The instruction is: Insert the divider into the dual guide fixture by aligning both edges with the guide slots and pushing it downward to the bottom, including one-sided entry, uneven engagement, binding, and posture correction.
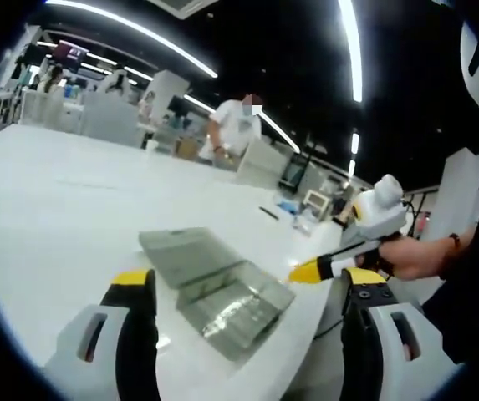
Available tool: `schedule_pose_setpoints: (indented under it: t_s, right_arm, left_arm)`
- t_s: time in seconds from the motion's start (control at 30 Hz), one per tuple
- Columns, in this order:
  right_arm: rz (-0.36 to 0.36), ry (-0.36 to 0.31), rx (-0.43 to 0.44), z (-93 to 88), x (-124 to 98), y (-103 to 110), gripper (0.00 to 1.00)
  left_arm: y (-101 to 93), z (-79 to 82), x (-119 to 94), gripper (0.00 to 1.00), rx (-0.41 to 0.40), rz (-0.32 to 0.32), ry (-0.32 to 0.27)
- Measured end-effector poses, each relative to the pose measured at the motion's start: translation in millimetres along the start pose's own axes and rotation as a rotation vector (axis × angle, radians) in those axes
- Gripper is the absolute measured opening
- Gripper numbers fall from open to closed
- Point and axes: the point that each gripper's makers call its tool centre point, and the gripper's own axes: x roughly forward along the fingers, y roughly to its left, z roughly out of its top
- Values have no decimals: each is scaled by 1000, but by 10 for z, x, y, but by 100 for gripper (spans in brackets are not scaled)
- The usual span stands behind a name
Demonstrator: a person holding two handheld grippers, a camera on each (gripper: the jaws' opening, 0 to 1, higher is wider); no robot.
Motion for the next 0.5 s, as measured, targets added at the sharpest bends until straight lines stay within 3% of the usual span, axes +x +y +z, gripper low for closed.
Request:
schedule_pose_setpoints:
  t_s: [0.17,0.5]
  right_arm:
    - [-5,19,5,0,-42,-1,0]
    - [-17,-82,100,219,7,-35,0]
  left_arm:
    - [6,2,-2,90,1,0,0]
    - [17,3,-5,89,0,1,-1]
